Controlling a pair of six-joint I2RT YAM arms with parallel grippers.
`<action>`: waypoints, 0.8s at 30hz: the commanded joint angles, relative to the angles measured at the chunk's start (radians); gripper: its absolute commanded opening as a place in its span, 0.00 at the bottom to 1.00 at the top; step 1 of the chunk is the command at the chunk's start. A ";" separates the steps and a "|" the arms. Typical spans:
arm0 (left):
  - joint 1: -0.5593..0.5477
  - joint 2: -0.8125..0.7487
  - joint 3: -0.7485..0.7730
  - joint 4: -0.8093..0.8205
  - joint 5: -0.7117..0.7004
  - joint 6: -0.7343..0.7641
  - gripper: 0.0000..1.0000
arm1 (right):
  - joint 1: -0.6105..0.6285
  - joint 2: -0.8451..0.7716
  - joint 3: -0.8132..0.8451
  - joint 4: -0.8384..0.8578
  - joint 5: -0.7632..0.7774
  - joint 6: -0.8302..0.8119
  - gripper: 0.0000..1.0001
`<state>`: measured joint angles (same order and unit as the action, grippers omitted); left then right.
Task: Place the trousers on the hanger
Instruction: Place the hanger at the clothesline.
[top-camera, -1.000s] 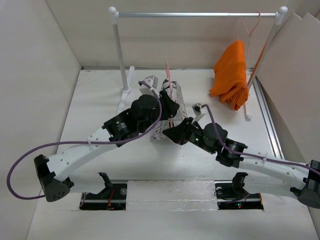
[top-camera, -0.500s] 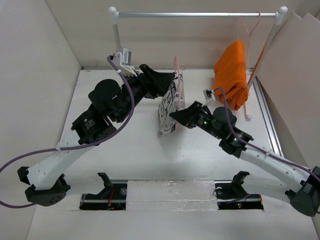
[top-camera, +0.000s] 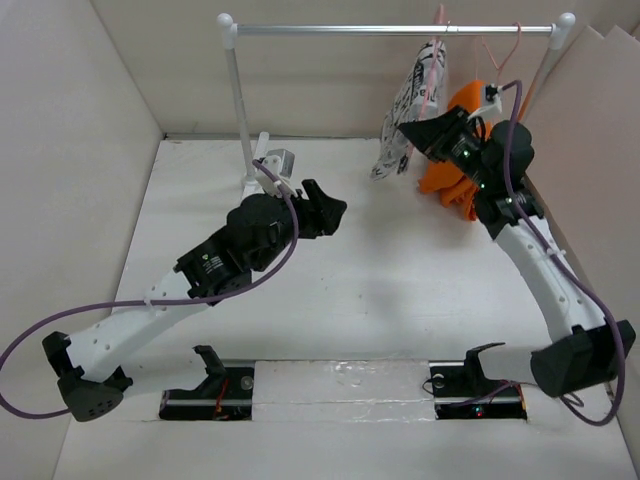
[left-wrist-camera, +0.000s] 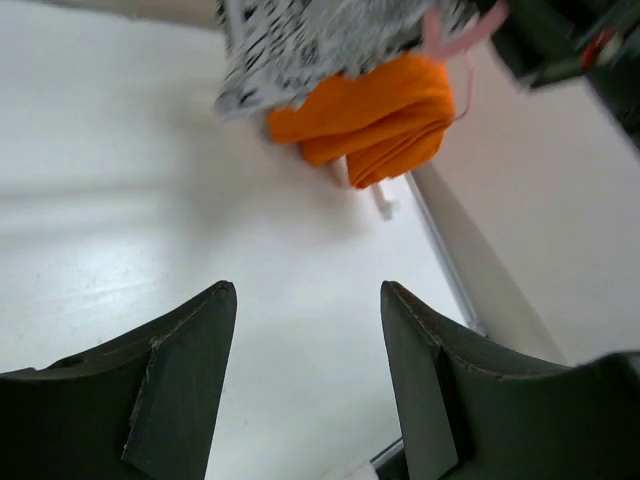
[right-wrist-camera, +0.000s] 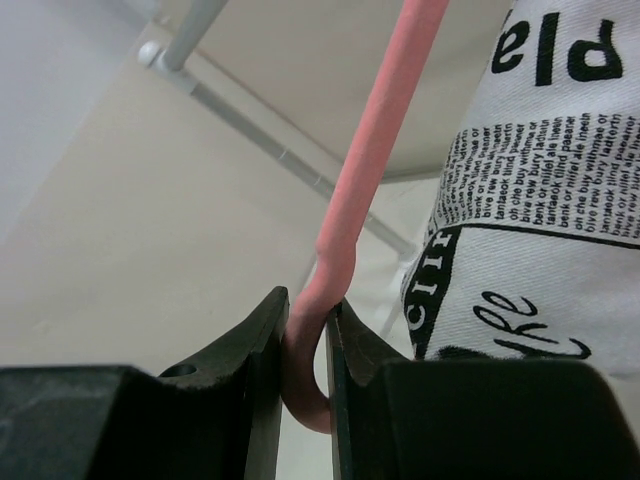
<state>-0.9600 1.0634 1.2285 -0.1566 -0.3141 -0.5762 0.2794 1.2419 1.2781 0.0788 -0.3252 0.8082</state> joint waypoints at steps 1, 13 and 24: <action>0.001 -0.060 -0.053 0.014 0.012 -0.051 0.55 | -0.086 0.069 0.156 0.206 -0.144 -0.084 0.00; 0.001 -0.054 -0.162 0.009 0.021 -0.119 0.54 | -0.213 0.298 0.334 0.325 -0.271 -0.028 0.00; 0.001 -0.022 -0.162 0.003 0.021 -0.123 0.57 | -0.203 0.225 0.075 0.374 -0.249 -0.018 0.35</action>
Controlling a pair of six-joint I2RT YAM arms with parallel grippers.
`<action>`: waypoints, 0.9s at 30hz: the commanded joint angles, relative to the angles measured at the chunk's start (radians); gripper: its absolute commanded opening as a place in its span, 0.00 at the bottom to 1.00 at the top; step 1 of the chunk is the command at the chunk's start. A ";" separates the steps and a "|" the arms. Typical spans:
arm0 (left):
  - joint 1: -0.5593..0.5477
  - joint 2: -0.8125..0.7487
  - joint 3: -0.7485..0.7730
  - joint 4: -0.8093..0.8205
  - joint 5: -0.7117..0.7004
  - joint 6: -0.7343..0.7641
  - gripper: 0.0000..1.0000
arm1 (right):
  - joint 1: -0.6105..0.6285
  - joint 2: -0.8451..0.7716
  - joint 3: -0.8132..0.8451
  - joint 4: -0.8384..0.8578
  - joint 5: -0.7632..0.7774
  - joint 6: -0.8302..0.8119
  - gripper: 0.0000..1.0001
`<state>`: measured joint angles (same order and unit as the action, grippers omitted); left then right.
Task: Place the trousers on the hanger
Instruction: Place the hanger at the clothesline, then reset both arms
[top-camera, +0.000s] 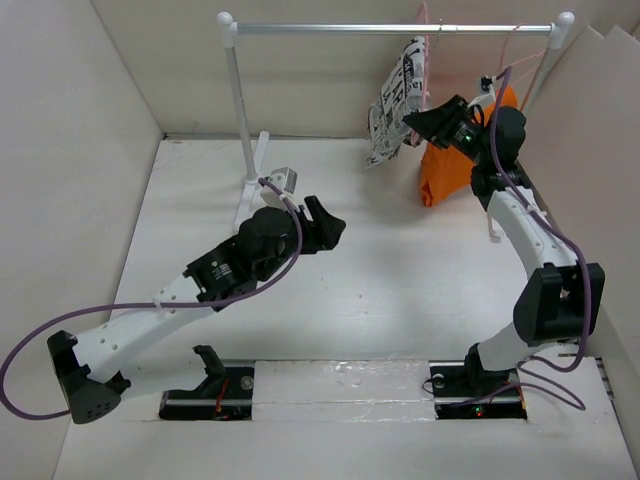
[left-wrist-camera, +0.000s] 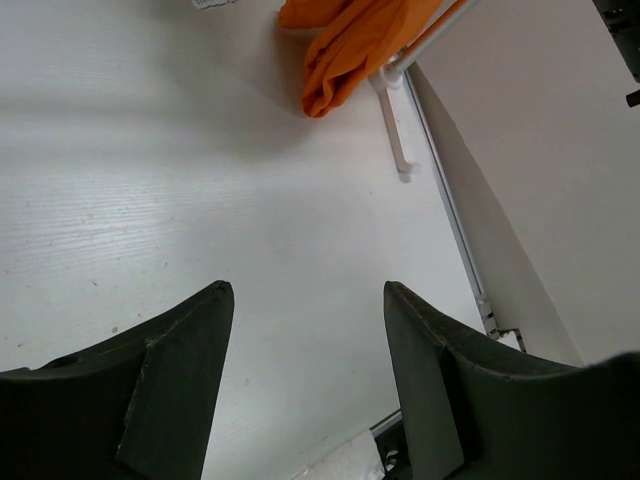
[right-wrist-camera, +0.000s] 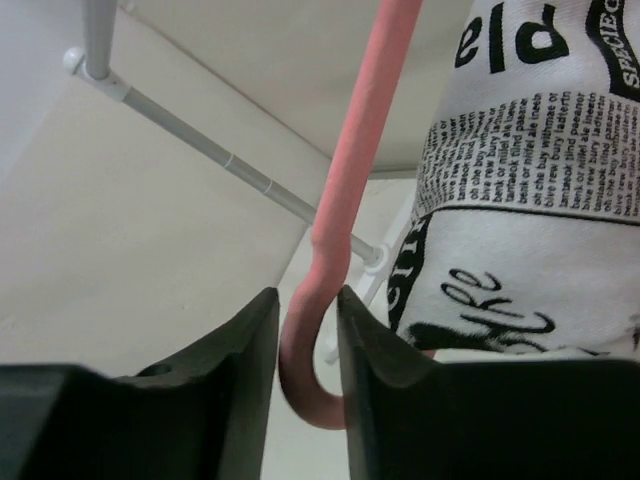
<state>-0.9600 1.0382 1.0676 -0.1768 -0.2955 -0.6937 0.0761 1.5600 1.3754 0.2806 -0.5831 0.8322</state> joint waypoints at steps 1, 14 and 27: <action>0.001 0.006 -0.001 0.020 -0.001 -0.007 0.58 | 0.001 -0.098 -0.027 0.152 0.009 -0.063 0.38; 0.076 0.017 0.063 -0.023 0.039 0.028 0.65 | -0.051 -0.257 0.117 -0.273 0.058 -0.356 1.00; 0.098 0.071 0.114 -0.047 0.094 0.068 0.70 | -0.079 -0.702 -0.122 -0.689 0.479 -0.699 1.00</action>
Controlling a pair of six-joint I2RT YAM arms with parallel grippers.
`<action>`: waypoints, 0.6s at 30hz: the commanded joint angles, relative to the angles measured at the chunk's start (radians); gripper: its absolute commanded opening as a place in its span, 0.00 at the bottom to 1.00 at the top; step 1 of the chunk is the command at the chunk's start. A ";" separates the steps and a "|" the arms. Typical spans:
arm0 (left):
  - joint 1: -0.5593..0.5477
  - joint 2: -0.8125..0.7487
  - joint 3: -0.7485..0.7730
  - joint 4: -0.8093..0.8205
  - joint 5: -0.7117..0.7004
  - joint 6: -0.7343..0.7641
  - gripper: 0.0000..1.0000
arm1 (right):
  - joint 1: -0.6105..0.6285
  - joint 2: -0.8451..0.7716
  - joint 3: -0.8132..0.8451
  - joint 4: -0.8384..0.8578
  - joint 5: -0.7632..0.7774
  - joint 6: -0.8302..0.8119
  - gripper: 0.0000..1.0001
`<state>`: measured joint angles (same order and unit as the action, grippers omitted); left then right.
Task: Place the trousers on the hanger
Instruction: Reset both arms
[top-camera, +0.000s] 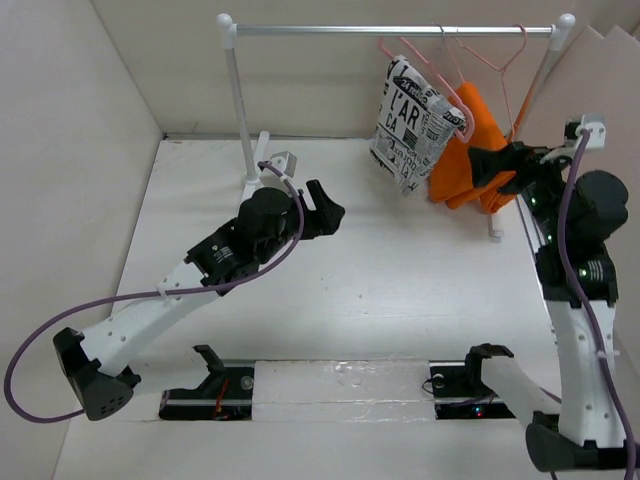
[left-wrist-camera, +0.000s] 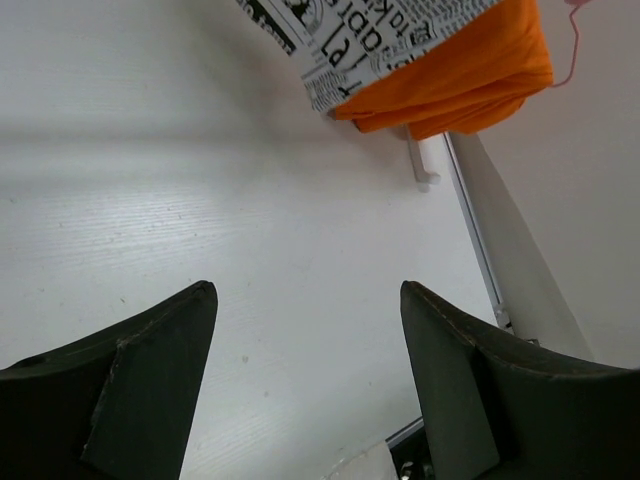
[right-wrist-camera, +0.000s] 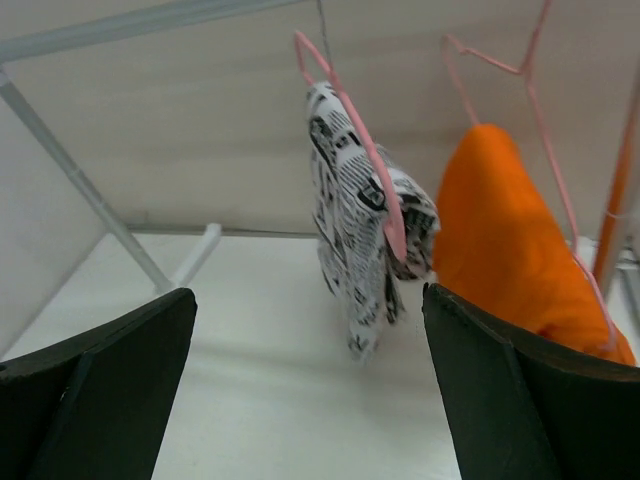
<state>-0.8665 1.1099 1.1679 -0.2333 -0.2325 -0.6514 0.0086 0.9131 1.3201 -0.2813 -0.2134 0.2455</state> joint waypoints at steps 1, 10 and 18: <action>0.004 -0.001 0.007 0.009 0.039 0.024 0.70 | -0.012 -0.084 -0.096 -0.136 0.115 -0.124 1.00; 0.004 -0.059 -0.132 -0.077 -0.019 0.004 0.69 | -0.012 -0.390 -0.413 -0.344 0.049 -0.201 1.00; 0.004 -0.240 -0.444 -0.052 0.048 -0.105 0.69 | -0.012 -0.638 -0.599 -0.559 0.026 -0.176 1.00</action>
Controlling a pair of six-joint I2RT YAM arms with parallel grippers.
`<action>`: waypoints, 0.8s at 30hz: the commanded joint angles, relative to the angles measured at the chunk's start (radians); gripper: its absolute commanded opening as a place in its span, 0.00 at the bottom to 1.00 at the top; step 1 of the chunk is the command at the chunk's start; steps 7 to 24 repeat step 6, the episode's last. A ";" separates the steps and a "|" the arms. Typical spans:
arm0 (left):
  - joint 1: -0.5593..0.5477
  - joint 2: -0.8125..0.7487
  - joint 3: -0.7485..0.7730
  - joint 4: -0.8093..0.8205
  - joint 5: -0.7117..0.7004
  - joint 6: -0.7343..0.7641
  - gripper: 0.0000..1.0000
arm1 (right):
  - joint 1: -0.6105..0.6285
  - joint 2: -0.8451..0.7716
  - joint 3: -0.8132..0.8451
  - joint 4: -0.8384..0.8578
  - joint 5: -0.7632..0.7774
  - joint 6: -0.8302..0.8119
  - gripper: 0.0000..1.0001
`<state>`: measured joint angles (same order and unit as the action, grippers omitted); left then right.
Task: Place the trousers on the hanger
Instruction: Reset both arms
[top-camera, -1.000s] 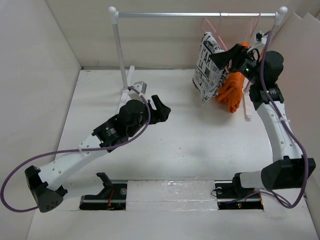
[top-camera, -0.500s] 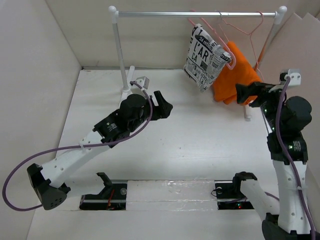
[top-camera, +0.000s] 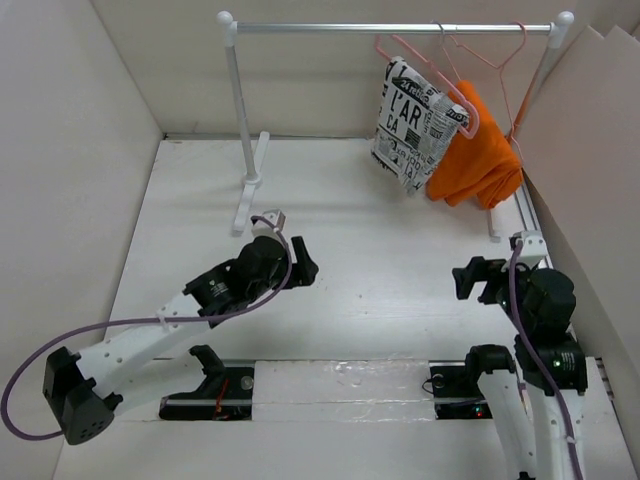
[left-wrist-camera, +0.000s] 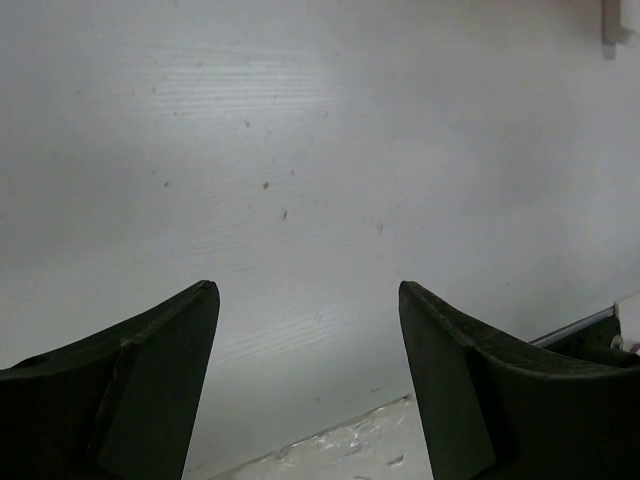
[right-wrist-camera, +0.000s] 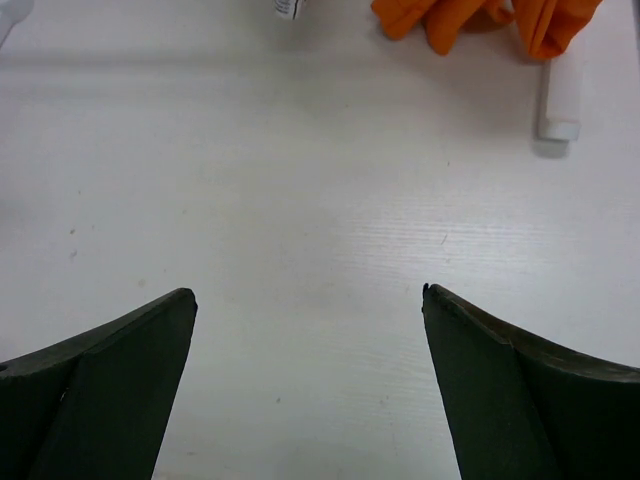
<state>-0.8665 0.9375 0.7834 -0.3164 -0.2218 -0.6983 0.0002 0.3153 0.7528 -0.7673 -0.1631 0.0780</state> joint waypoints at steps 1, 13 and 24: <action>0.004 -0.077 -0.076 0.031 0.045 -0.058 0.68 | -0.003 -0.044 -0.039 -0.073 -0.024 -0.009 1.00; 0.004 -0.076 -0.083 0.083 0.049 -0.049 0.68 | -0.003 0.001 -0.032 0.011 -0.061 0.022 1.00; 0.004 -0.076 -0.083 0.083 0.049 -0.049 0.68 | -0.003 0.001 -0.032 0.011 -0.061 0.022 1.00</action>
